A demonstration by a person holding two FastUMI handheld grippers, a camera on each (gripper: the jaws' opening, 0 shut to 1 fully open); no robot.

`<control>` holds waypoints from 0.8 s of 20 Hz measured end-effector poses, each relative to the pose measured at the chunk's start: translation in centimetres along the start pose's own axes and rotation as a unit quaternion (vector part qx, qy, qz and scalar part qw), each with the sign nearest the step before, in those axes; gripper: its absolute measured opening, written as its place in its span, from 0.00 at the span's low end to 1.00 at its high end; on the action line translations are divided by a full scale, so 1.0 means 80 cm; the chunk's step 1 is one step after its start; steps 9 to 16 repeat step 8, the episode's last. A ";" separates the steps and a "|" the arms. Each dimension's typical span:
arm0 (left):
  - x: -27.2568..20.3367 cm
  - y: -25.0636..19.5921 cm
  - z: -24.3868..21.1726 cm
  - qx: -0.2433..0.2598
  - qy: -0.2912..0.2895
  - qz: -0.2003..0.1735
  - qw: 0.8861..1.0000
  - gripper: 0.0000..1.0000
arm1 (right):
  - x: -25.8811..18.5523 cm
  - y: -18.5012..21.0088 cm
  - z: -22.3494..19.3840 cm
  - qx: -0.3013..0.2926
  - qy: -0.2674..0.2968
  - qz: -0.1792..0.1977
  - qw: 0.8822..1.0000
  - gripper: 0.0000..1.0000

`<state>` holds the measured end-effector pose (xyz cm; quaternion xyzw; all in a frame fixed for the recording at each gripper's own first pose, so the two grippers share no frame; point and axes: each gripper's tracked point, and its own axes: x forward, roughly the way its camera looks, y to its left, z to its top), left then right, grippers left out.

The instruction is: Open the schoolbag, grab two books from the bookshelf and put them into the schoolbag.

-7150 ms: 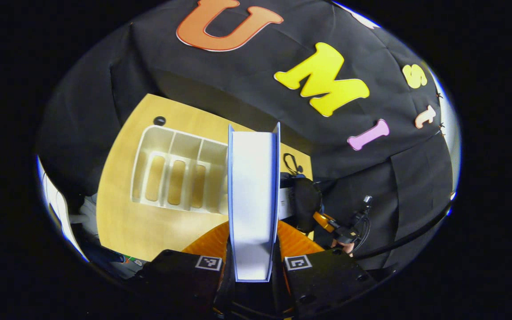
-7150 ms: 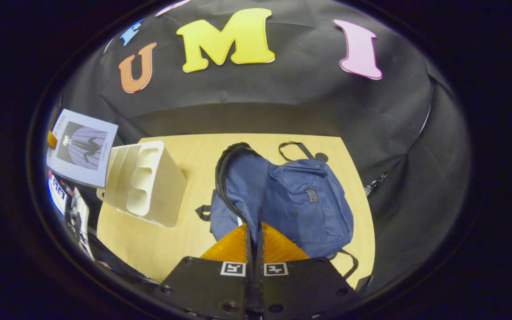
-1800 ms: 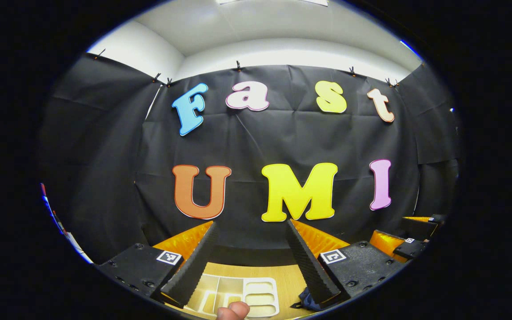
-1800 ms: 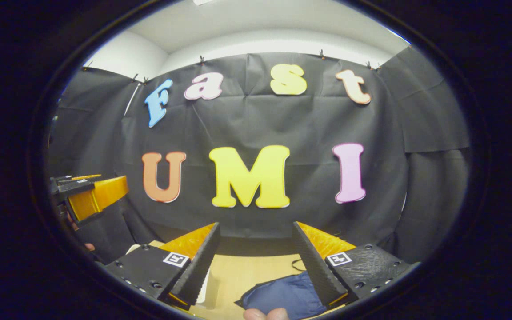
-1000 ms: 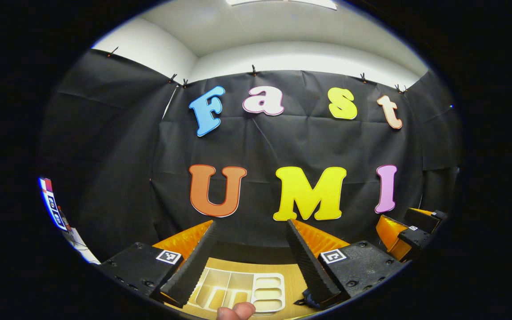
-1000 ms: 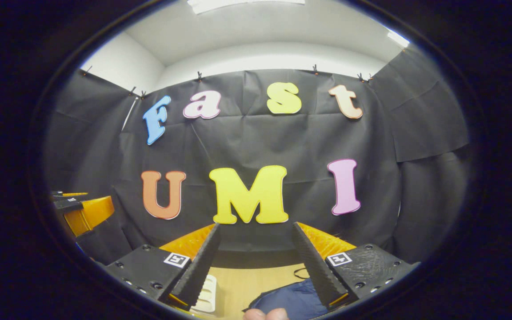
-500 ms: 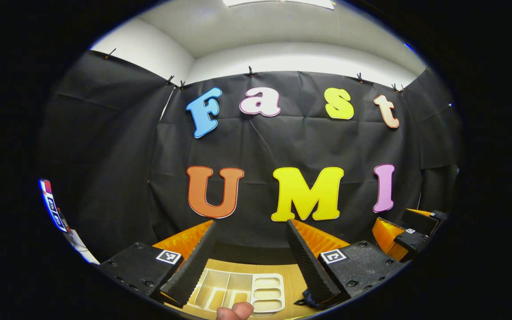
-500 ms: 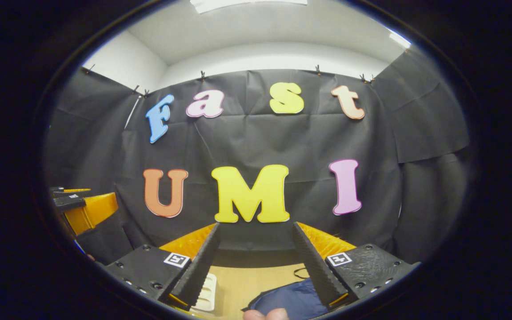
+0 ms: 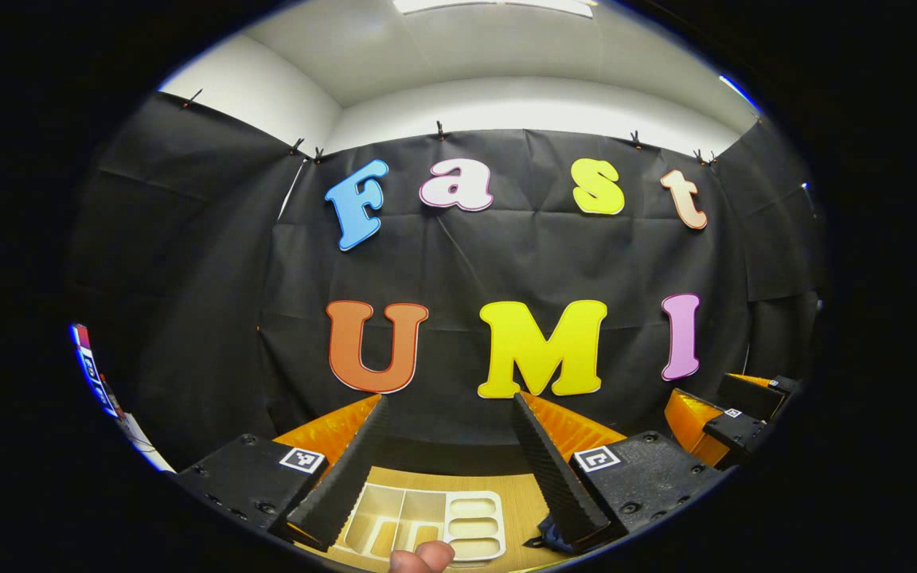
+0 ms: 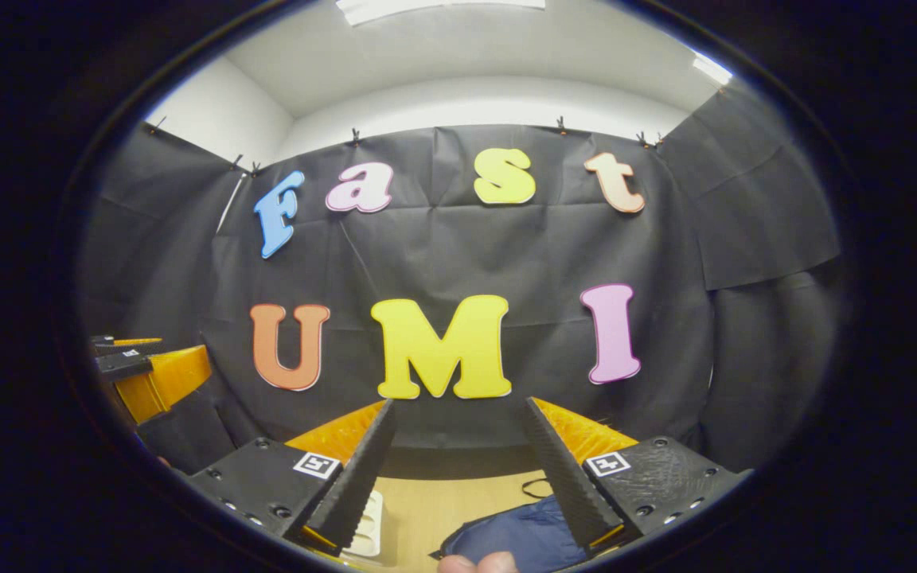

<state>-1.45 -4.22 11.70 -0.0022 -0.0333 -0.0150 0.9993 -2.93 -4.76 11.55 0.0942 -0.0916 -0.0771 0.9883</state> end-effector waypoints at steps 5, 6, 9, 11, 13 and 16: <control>0.004 -0.018 -0.003 0.001 0.002 -0.013 1.000 0.98 | -0.011 -0.023 0.004 -0.002 -0.006 -0.009 1.000 0.96; 0.006 -0.020 -0.003 0.004 0.003 -0.013 1.000 0.98 | -0.013 -0.024 0.004 -0.001 -0.006 -0.009 1.000 0.96; 0.007 -0.023 -0.003 0.004 0.002 -0.014 1.000 0.98 | -0.009 -0.023 0.002 0.000 -0.003 -0.008 1.000 0.96; 0.007 -0.023 -0.003 0.004 0.002 -0.014 1.000 0.98 | -0.009 -0.023 0.002 0.000 -0.003 -0.008 1.000 0.96; 0.007 -0.023 -0.003 0.004 0.002 -0.014 1.000 0.98 | -0.009 -0.023 0.002 0.000 -0.003 -0.008 1.000 0.96; 0.007 -0.023 -0.003 0.004 0.002 -0.014 1.000 0.98 | -0.009 -0.023 0.002 0.000 -0.003 -0.008 1.000 0.96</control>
